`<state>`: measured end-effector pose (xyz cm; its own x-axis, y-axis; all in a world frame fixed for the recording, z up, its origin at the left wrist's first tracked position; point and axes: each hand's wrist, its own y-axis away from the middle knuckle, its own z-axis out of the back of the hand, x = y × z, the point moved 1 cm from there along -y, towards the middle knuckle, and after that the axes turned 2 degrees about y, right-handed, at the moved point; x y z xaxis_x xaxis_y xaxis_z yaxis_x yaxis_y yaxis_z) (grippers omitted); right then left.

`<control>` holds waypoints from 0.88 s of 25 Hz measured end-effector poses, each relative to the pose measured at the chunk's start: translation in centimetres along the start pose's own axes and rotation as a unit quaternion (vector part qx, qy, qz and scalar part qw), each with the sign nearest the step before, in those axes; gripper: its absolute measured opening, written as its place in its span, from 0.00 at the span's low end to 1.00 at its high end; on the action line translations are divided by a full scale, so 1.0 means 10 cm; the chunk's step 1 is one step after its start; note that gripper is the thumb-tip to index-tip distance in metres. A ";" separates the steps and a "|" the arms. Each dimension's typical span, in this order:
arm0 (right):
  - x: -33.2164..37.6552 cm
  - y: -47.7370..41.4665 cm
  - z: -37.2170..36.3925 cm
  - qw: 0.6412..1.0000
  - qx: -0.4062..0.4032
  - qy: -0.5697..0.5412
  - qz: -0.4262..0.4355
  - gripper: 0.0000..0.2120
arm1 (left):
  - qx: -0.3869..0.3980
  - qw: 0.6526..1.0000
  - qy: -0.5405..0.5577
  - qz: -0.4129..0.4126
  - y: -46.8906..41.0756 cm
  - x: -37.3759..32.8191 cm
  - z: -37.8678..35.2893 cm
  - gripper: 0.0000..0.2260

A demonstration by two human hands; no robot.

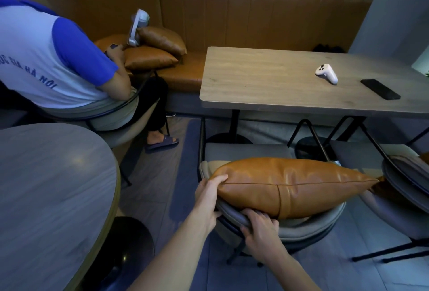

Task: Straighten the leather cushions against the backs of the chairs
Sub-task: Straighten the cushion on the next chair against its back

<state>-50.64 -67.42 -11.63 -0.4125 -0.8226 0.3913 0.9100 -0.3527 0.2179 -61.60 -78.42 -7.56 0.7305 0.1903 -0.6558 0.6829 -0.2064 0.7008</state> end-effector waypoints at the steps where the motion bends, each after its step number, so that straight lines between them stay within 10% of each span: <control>1: 0.01 -0.01 0.01 1.000 0.000 -0.004 0.001 0.15 | -0.001 1.000 0.002 0.002 -0.01 0.00 0.01 0.34; 22: -0.02 -0.28 0.07 0.997 -0.072 0.020 0.024 0.15 | 0.039 0.999 -0.005 0.005 -0.23 -0.17 -0.11 0.27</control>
<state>-53.09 -65.95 -11.68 -0.3688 -0.8560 0.3624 0.9263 -0.3706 0.0674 -64.45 -77.19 -7.74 0.7366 0.1784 -0.6523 0.6734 -0.2826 0.6831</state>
